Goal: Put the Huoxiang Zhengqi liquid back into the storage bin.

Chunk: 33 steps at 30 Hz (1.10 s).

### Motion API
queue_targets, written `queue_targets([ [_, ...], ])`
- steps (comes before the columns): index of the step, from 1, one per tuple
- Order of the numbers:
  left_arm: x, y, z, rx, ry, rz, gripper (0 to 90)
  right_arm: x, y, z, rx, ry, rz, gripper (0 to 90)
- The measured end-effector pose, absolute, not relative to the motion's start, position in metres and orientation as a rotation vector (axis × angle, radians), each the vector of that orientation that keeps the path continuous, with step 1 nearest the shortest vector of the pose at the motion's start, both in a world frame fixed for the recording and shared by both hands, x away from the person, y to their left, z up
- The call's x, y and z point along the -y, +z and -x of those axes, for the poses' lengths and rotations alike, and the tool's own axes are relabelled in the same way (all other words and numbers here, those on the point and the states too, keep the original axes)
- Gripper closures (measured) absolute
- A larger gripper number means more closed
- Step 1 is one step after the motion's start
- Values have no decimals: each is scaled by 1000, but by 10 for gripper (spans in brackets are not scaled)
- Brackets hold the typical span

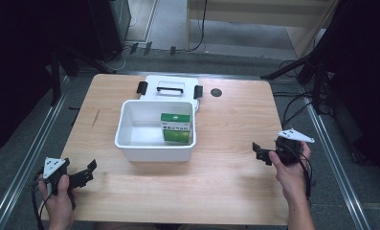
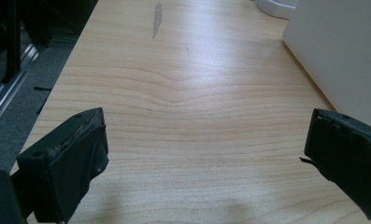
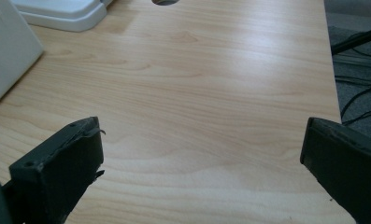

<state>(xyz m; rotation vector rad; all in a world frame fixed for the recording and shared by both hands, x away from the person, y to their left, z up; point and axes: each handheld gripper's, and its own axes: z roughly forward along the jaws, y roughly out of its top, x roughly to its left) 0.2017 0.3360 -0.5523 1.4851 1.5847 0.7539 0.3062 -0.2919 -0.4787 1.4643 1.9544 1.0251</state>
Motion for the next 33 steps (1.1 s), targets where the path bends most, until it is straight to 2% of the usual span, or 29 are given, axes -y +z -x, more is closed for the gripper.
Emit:
queue_targets([
  [15, -336, -552, -202, -1587, 754, -1486, 6, 335, -521, -261, -1843, 1082, -1516, 0],
  [33, -335, -552, -202, -1588, 752, -1490, 5, 368, -544, -232, -1768, 1139, -1604, 0],
])
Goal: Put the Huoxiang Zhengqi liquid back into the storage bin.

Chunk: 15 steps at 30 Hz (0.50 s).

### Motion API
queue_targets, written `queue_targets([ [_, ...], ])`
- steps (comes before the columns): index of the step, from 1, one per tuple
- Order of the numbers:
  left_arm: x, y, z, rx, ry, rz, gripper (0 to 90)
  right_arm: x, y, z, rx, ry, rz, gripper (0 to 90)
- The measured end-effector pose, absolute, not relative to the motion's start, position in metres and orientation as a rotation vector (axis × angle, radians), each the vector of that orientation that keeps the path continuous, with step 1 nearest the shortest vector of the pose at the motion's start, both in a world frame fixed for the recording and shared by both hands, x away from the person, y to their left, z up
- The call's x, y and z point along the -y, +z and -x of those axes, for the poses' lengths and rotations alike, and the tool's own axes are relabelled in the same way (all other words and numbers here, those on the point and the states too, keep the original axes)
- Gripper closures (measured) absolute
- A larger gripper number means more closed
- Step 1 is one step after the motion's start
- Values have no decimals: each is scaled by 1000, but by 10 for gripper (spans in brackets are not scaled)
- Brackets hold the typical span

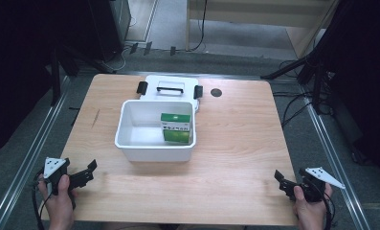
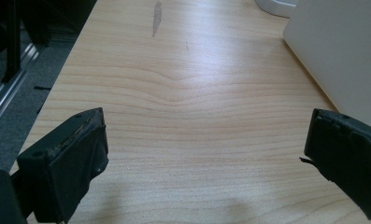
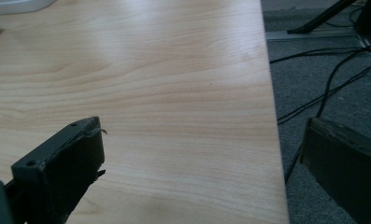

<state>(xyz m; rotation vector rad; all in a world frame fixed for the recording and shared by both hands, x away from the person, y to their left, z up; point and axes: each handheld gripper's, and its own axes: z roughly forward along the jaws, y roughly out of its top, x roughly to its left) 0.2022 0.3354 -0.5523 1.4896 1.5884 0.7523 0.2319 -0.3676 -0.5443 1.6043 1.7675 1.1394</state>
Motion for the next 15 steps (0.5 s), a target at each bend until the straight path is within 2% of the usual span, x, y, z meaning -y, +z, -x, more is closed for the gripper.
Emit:
queue_targets([
  [15, -336, -553, -203, -1591, 748, -1486, 6, 363, -547, -231, -1779, 1122, -1590, 0],
])
